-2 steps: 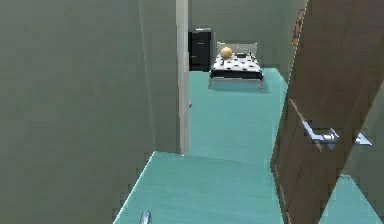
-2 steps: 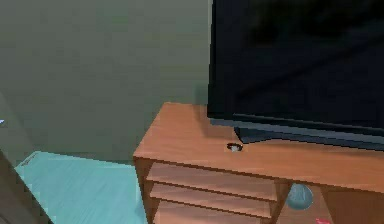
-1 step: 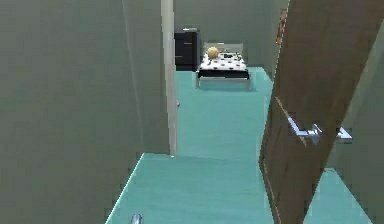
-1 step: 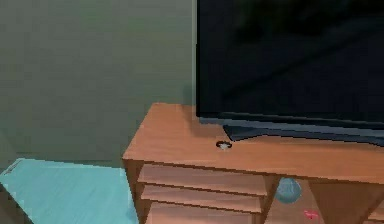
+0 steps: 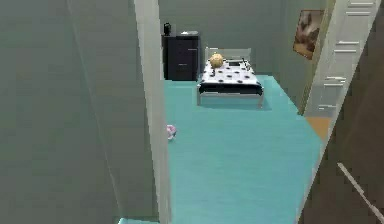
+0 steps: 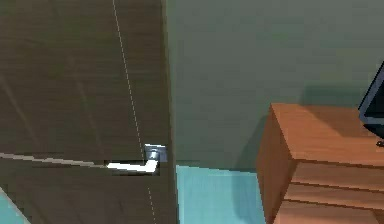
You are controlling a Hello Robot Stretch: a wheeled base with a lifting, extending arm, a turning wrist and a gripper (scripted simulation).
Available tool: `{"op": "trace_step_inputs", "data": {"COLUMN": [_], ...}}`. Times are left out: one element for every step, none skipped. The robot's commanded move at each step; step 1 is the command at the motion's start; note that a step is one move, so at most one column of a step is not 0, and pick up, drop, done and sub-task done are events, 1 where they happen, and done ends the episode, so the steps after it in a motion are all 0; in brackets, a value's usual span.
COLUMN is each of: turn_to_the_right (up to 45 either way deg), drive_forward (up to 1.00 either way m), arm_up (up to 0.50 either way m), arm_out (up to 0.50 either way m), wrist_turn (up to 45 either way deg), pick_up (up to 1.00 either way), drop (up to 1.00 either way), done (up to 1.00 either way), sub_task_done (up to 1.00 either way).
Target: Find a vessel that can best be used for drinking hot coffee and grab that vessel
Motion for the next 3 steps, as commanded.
{"op": "trace_step_inputs", "data": {"turn_to_the_right": [18.0, 0.0, 9.0], "drive_forward": [0.0, 1.0, 0.0], "arm_up": [0.0, 0.0, 0.0], "arm_out": [0.0, 0.0, 0.0], "wrist_turn": [0.0, 0.0, 0.0], "pick_up": [0.0, 0.0, 0.0], "drop": [0.0, 0.0, 0.0], "done": [0.0, 0.0, 0.0], "sub_task_done": [0.0, 0.0, 0.0]}}
